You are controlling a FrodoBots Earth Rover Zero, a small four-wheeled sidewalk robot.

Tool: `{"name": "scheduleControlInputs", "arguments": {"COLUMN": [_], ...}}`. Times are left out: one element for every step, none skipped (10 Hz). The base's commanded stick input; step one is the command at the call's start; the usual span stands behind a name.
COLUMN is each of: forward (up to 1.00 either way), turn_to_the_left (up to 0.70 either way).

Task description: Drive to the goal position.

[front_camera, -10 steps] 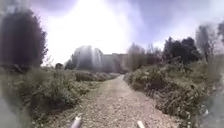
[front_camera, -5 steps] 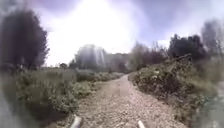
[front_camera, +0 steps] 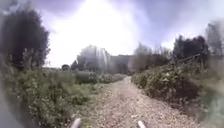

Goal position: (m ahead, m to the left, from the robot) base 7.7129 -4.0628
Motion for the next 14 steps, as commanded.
{"name": "scheduleControlInputs", "arguments": {"forward": [0.70,0.70,0.70,0.70,0.70,0.70,0.70,0.70,0.70,0.70,0.70,0.70,0.70,0.70], "turn_to_the_left": [-0.35,-0.35,-0.35,-0.06,0.00,0.00,0.00,0.00,0.00,0.00,0.00,0.00,0.00,0.00]}}
